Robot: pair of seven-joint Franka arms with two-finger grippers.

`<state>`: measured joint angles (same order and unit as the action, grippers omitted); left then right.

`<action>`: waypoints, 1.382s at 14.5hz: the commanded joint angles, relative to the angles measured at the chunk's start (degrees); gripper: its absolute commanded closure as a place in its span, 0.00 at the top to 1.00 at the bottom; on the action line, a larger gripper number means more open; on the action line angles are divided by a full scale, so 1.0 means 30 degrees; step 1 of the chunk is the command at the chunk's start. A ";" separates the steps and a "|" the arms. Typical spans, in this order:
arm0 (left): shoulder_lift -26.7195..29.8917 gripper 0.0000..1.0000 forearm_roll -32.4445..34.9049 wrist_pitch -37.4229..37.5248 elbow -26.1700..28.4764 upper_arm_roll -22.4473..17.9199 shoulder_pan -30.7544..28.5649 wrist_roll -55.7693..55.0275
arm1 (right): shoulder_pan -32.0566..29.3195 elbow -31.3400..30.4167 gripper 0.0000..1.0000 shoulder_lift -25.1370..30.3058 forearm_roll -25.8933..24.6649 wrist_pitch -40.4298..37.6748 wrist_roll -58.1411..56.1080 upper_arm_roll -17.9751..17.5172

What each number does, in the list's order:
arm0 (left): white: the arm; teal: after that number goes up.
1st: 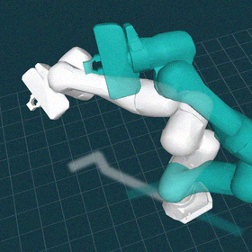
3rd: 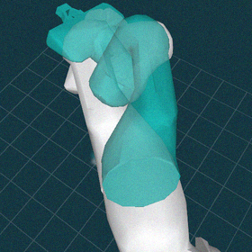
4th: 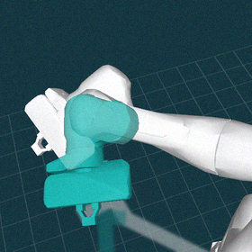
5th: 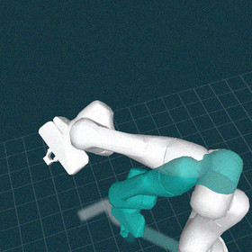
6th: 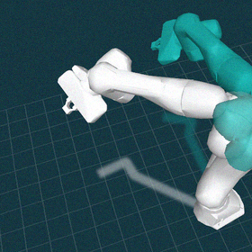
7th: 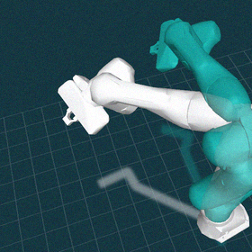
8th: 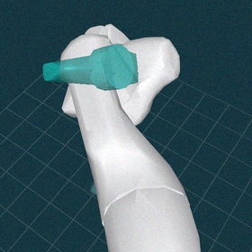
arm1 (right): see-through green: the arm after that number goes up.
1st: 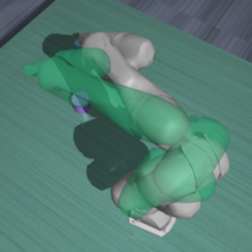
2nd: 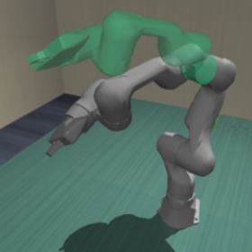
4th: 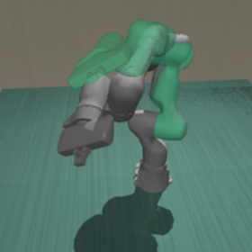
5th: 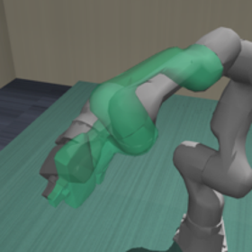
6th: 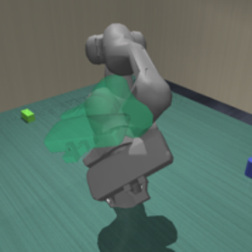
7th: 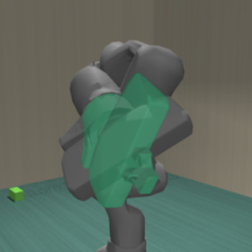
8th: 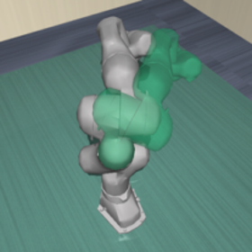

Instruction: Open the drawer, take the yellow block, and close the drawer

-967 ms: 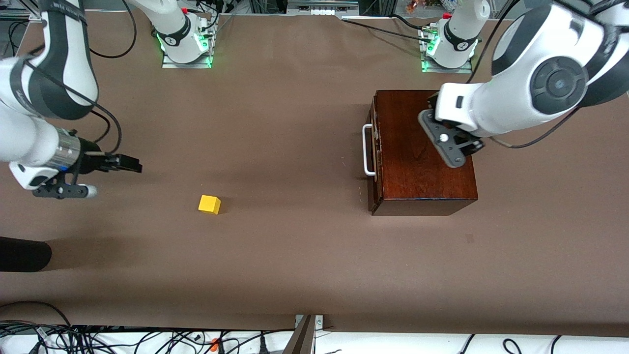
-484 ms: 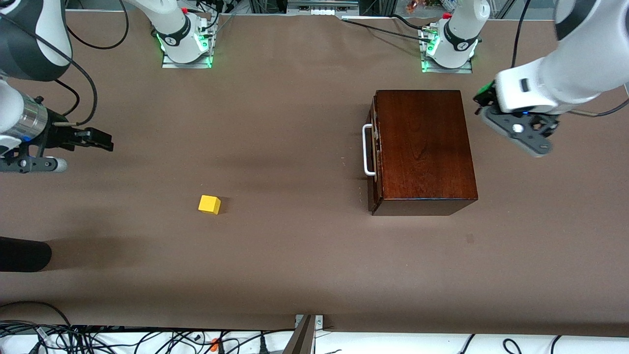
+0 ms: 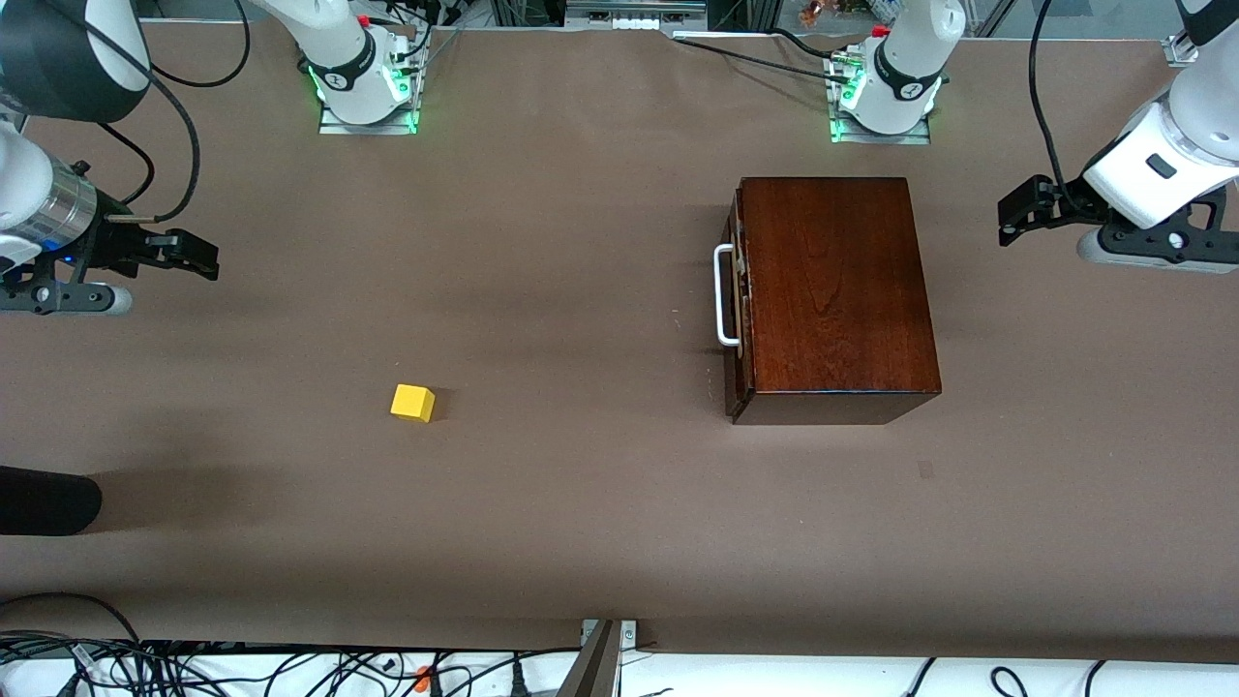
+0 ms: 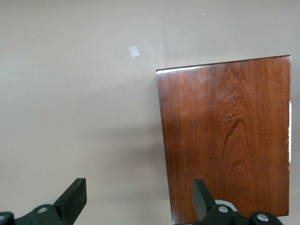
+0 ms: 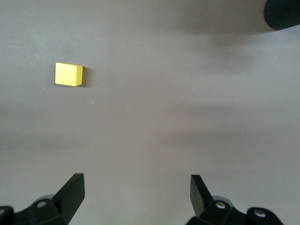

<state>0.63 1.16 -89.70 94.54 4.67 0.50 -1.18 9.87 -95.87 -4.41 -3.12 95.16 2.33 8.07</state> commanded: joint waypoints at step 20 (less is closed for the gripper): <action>-0.0707 1.00 -0.0268 0.0076 -0.0428 -0.0033 0.0244 -0.0458 | -0.2498 0.0405 1.00 0.0650 0.0221 -0.0371 -0.1275 -0.0962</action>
<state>-0.59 1.15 -89.99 94.97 4.64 1.19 -1.96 2.85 -95.41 -2.62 -2.88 95.12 -0.75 5.62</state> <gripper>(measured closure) 0.000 0.000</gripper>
